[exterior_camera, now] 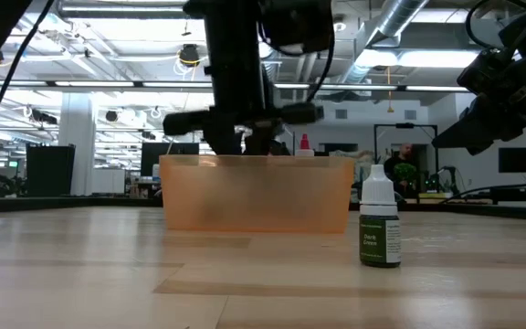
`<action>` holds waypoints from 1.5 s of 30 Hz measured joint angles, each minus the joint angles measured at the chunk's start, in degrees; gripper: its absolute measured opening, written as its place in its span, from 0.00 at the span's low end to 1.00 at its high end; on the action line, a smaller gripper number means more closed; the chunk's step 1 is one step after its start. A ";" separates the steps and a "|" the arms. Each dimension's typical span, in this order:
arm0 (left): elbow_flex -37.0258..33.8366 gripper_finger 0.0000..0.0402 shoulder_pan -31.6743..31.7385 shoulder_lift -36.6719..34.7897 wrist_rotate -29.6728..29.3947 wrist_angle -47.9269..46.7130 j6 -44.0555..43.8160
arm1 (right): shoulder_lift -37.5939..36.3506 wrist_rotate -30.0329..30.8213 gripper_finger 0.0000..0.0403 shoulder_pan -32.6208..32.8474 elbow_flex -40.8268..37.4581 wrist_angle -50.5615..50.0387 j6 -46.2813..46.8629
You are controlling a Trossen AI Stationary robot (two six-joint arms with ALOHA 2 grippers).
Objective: Pick & Place food coloring
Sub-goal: Put the small black food coloring bottle into the bin, then put the small dark green food coloring bottle into the bin
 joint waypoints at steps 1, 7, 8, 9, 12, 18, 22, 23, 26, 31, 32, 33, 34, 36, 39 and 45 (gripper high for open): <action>-0.04 0.17 0.21 0.29 0.37 -0.06 0.18 | 0.01 0.00 0.00 -0.01 0.00 0.00 0.00; 0.11 0.17 0.52 2.13 3.13 3.24 1.38 | 0.03 0.00 0.00 -0.01 0.00 -0.08 0.02; 0.13 0.17 0.44 2.23 3.11 3.44 1.32 | 0.03 -0.01 0.00 -0.01 0.02 -0.25 0.02; 0.13 0.17 0.40 2.24 3.08 3.58 1.26 | -0.01 0.00 0.00 0.01 0.02 -0.29 0.02; 0.13 0.17 0.40 2.30 2.74 3.82 1.26 | -0.01 0.00 0.00 0.00 0.04 -0.42 0.00; 0.13 0.18 0.35 2.37 2.33 3.89 1.22 | -0.05 0.00 0.00 0.00 0.04 -0.46 0.02; 0.04 0.22 0.31 2.58 2.28 4.03 1.23 | -0.03 0.00 0.00 0.00 0.04 -0.48 0.02; -0.06 0.24 0.37 2.72 2.64 4.07 1.25 | -0.03 0.00 0.00 0.00 0.04 -0.48 0.00; -0.12 0.29 0.33 2.78 3.00 3.95 1.22 | -0.03 0.00 0.00 0.01 0.04 -0.48 0.00; 0.34 0.37 0.31 2.78 3.28 3.62 1.24 | -0.03 0.00 0.00 0.00 0.04 -0.49 0.02; 0.74 0.38 0.31 2.78 3.29 3.56 1.42 | -0.03 0.00 0.00 0.00 0.04 -0.49 0.02; 1.18 0.38 0.31 2.78 3.28 3.57 1.83 | -0.03 0.00 0.00 0.00 0.04 -0.50 0.02; 1.67 0.39 0.31 2.78 3.26 3.52 2.27 | -0.03 0.00 0.00 0.01 0.04 -0.50 0.02; 2.91 0.40 0.31 2.78 3.04 2.52 2.87 | -0.03 0.00 0.00 -0.01 0.04 -0.50 0.02; 5.50 0.40 0.33 2.76 2.16 -0.65 3.45 | -0.03 0.00 0.00 0.00 0.04 -0.50 0.04; 11.90 0.40 -0.01 2.67 -0.48 -9.43 3.78 | -0.03 0.00 0.00 0.01 0.04 -0.50 0.04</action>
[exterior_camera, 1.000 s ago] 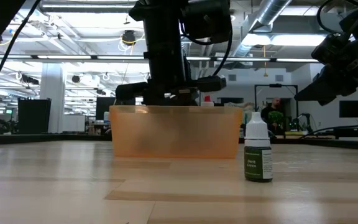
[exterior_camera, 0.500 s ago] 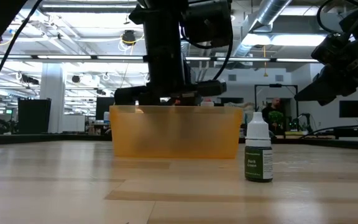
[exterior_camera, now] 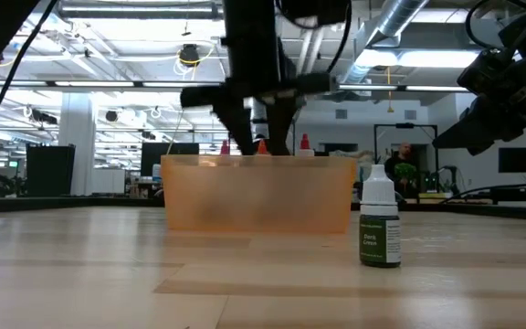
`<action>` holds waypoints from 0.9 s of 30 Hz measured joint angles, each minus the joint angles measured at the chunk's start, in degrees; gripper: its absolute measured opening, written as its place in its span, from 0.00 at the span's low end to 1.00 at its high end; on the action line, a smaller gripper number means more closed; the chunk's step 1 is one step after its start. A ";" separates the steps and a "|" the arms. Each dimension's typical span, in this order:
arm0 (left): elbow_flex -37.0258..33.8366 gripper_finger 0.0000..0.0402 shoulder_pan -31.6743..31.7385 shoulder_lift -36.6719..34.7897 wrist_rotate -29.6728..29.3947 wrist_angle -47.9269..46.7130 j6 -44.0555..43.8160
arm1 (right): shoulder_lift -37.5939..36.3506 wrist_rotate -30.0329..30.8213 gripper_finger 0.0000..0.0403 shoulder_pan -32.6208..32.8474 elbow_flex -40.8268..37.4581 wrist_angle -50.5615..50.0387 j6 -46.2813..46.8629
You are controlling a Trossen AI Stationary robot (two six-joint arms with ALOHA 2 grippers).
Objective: Pick & Place food coloring
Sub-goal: Put the small dark green food coloring bottle into the bin
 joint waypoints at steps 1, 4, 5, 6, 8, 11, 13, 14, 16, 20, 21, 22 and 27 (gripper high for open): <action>1.35 0.40 -0.15 -0.02 -0.60 -1.49 0.00 | 0.00 0.00 0.00 -0.01 0.00 0.00 0.00; 5.62 0.40 -0.92 -0.07 -3.03 -6.32 0.02 | 0.00 0.00 0.00 0.00 -0.02 0.00 0.00; 7.00 0.40 -1.31 -0.07 -4.39 -8.13 0.02 | 0.00 0.00 0.00 0.00 -0.02 0.00 0.00; 8.48 0.40 -1.78 -0.07 -5.82 -9.93 0.02 | 0.00 0.00 0.00 -0.01 -0.02 0.02 0.00; 11.31 0.40 -2.69 -0.10 -8.31 -13.59 0.03 | 0.00 0.00 0.00 -0.01 -0.02 0.02 0.00; 14.40 0.40 -3.91 -0.17 -10.52 -19.22 0.02 | 0.00 0.00 0.00 -0.01 -0.02 0.04 0.00; 15.88 0.40 -4.71 -0.17 -10.79 -22.39 0.00 | 0.00 0.00 0.00 -0.01 -0.02 0.04 0.00; 16.22 0.40 -5.06 -0.22 -10.92 -23.50 0.00 | 0.00 0.00 0.00 -0.01 -0.02 0.04 0.00; 16.38 0.40 -5.86 -0.22 -10.91 -25.13 -0.11 | 0.00 0.00 0.00 -0.02 -0.02 0.05 0.00; 16.42 0.40 -7.35 -0.20 -10.84 -25.85 -0.27 | 0.00 0.00 0.00 0.00 -0.02 0.04 0.02; 16.42 0.40 -7.75 -0.20 -10.84 -25.66 0.14 | 0.00 0.00 0.00 0.00 -0.02 0.04 0.01; 16.42 0.40 -8.05 -0.20 -10.77 -25.39 0.48 | 0.00 0.00 0.00 -0.01 -0.02 0.04 0.02; 16.42 0.40 -9.35 -0.20 -10.96 -25.16 1.47 | 0.00 0.00 0.00 -0.02 -0.02 0.06 0.04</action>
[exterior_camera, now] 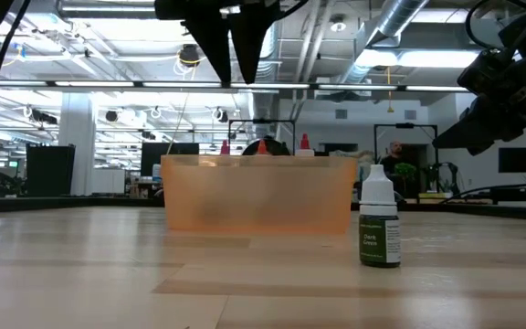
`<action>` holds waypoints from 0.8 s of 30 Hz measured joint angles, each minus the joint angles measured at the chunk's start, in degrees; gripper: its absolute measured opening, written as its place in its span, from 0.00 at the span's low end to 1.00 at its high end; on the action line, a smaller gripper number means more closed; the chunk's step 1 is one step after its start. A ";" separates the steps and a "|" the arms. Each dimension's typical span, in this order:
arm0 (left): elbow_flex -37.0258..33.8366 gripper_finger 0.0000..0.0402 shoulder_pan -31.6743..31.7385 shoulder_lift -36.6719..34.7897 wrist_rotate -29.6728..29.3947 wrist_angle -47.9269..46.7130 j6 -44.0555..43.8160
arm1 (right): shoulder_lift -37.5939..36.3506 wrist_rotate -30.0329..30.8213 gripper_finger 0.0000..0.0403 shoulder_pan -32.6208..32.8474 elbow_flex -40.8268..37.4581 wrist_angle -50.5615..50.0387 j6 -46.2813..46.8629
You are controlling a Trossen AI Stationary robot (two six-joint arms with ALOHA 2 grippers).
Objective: Pick & Place food coloring
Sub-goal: Put the small dark green food coloring bottle into the bin
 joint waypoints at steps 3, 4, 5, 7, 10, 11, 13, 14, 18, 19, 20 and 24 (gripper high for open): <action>0.00 0.40 -0.23 0.00 -0.80 0.33 1.01 | 0.00 0.00 0.00 0.01 -0.02 0.06 0.09; 0.00 0.40 -0.19 0.00 -0.99 0.42 1.69 | 0.00 0.00 0.00 0.02 -0.03 0.19 0.09; 0.00 0.40 -0.13 0.00 -1.13 0.40 2.41 | 0.00 0.00 0.00 0.02 -0.07 0.52 0.09; 0.00 0.40 0.29 0.00 -2.45 0.31 3.95 | 0.00 -0.02 0.00 0.02 -0.17 1.27 1.00; -0.50 0.40 1.08 0.00 -6.43 -0.15 4.55 | 0.00 0.04 0.00 0.00 -0.28 2.69 4.86; -0.86 0.40 1.43 0.01 -7.20 -0.43 4.65 | -0.02 0.04 0.00 0.02 -0.28 3.05 6.05; -1.86 0.40 2.10 0.02 -8.22 -0.45 4.96 | -0.01 0.02 0.00 0.02 -0.28 3.18 8.10; -2.41 0.40 2.37 0.02 -8.60 -0.46 4.96 | -0.01 0.04 0.00 0.02 -0.28 3.19 8.90; -4.49 0.40 3.24 0.02 -9.57 -0.42 5.92 | -0.01 0.00 0.00 0.01 -0.27 3.31 9.92; -5.20 0.40 3.44 0.02 -10.26 -0.50 6.38 | 0.00 -0.03 0.00 0.02 -0.26 3.35 10.22; -6.07 0.40 3.74 -0.12 -10.76 -0.73 6.83 | -0.01 -0.06 0.00 0.01 -0.25 3.39 11.07; -10.93 0.40 5.52 -2.49 -12.23 -0.38 8.66 | -0.01 0.07 0.00 0.00 -0.19 3.45 13.93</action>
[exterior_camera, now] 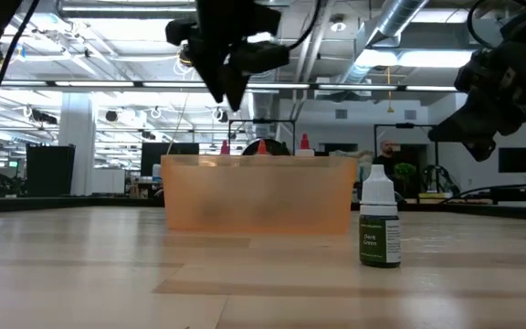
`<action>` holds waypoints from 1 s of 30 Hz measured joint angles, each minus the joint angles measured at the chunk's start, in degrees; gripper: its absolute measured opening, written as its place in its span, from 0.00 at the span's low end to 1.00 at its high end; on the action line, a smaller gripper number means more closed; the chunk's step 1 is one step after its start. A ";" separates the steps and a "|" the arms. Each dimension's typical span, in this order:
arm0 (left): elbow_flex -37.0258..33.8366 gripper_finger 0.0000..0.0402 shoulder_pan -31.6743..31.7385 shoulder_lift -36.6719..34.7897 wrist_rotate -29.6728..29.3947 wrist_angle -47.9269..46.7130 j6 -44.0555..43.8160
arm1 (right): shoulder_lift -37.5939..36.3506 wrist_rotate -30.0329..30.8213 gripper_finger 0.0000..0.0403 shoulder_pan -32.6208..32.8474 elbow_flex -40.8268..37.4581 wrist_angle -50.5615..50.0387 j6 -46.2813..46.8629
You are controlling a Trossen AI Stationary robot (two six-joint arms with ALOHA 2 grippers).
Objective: Pick & Place food coloring
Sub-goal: Put the small dark green food coloring bottle into the bin
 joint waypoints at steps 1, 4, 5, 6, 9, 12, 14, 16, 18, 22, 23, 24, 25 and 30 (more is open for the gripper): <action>-1.77 0.40 0.46 -1.18 -0.23 0.47 0.55 | 0.01 0.00 0.00 0.03 0.01 0.06 0.00; -8.82 0.40 1.88 -6.26 -0.65 4.35 2.41 | 0.01 -0.01 0.00 0.24 0.03 0.47 0.00; -11.71 0.40 2.24 -8.53 -0.60 6.44 3.27 | -0.01 -0.02 0.00 0.24 0.04 0.47 0.00; -14.95 0.40 2.58 -11.34 -0.54 9.04 3.84 | 0.01 -0.02 0.00 0.24 0.04 0.47 0.00; -25.83 0.40 3.31 -21.02 1.22 18.56 6.02 | 0.01 -0.02 0.00 0.24 0.04 0.78 0.00; -37.55 0.40 3.50 -30.73 3.93 29.44 8.10 | 0.01 -0.03 0.00 0.24 0.07 2.63 0.00; -44.81 0.40 3.47 -37.01 5.64 35.08 8.33 | 0.01 -0.04 0.00 0.24 0.11 4.94 0.00; -51.86 0.40 3.04 -42.91 7.19 40.02 8.23 | -0.01 -0.04 0.00 0.24 0.13 7.50 0.00; -58.06 0.40 2.59 -48.32 8.01 43.94 7.73 | 0.00 -0.04 0.00 0.24 0.13 10.31 0.02; -68.46 0.40 1.16 -58.53 8.26 51.64 6.74 | 0.01 -0.07 0.00 0.23 0.13 15.79 2.13; -70.69 0.40 0.81 -60.88 8.26 53.73 6.70 | -0.01 -0.07 0.00 0.24 0.13 17.04 3.57; -72.72 0.40 0.34 -63.16 8.24 55.78 6.72 | -0.01 -0.07 0.00 0.24 0.14 18.27 5.00; -74.67 0.40 -0.07 -65.45 8.27 58.11 7.01 | -0.01 -0.09 0.00 0.24 0.15 19.39 6.03; -82.38 0.40 -2.46 -74.87 8.73 70.30 13.06 | 0.01 -1.44 0.00 1.73 0.17 27.52 3.14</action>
